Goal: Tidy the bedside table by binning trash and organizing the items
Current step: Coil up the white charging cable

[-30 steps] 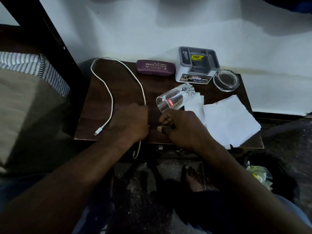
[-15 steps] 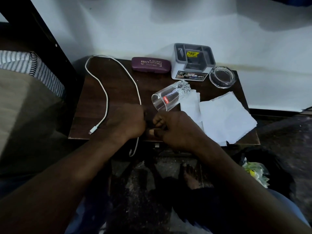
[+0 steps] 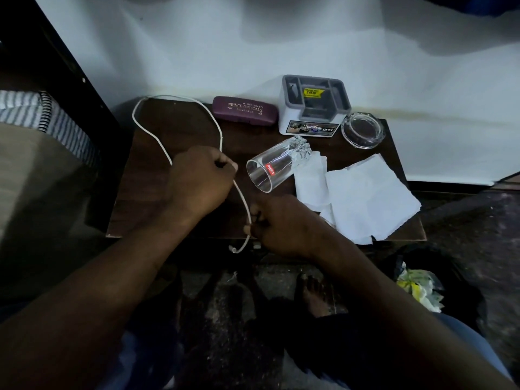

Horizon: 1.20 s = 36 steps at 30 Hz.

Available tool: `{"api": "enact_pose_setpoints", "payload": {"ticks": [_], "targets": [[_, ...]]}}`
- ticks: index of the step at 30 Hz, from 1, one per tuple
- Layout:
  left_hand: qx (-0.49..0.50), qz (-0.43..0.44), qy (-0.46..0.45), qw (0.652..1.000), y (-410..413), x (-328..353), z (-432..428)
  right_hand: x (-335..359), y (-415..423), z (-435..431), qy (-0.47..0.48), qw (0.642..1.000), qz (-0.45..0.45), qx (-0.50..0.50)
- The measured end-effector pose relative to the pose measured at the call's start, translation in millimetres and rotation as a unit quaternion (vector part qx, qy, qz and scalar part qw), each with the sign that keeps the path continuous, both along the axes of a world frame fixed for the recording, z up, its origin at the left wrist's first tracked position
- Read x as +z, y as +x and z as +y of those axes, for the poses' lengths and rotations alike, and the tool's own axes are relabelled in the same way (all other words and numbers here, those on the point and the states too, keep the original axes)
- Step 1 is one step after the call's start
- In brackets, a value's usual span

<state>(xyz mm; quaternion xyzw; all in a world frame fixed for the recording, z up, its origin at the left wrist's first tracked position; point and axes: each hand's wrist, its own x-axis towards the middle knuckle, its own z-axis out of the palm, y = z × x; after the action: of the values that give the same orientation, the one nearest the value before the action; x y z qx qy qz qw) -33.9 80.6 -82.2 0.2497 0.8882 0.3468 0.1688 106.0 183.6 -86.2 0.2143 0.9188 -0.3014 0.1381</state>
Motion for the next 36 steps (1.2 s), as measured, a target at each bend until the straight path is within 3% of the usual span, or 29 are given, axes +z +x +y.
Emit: {"api": "enact_pose_setpoints", "payload": {"ticks": [2, 8, 11, 16, 21, 27, 32, 34, 36], "targets": [[-0.047, 0.101, -0.081, 0.990, -2.1, -1.3, -3.5, 0.7, 0.8, 0.3, 0.016, 1.000, 0.009, -0.012], [-0.127, 0.165, -0.182, 0.961, 2.2, -3.5, -8.2, 7.0, 0.8, 6.1, 0.012, 0.998, 0.034, -0.057], [-0.168, 0.204, -0.139, 0.954, 5.9, -2.0, -6.2, 7.6, 2.2, 10.5, 0.018, 0.997, 0.030, -0.068], [-0.255, 0.175, -0.064, 0.949, 13.1, 1.9, -3.9, 7.7, 3.2, 11.9, 0.028, 0.995, 0.049, -0.088], [-0.268, 0.197, -0.111, 0.937, 7.9, -1.1, -5.7, 4.0, 1.7, 14.2, 0.028, 0.990, 0.059, -0.126], [-0.210, 0.236, -0.123, 0.941, 0.1, -2.5, -4.5, 4.9, 1.1, 15.6, 0.008, 0.991, 0.041, -0.125], [-0.191, 0.230, -0.114, 0.947, -0.5, -6.8, -3.2, 8.3, -1.2, 14.8, -0.053, 0.988, 0.034, -0.143], [-0.170, 0.238, -0.104, 0.951, -2.2, -7.8, -1.8, 12.5, -3.1, 14.5, -0.146, 0.973, 0.032, -0.177], [-0.151, 0.247, -0.089, 0.953, -5.5, -8.4, -0.2, 18.0, -4.3, 13.0, -0.275, 0.936, 0.030, -0.219]]}}
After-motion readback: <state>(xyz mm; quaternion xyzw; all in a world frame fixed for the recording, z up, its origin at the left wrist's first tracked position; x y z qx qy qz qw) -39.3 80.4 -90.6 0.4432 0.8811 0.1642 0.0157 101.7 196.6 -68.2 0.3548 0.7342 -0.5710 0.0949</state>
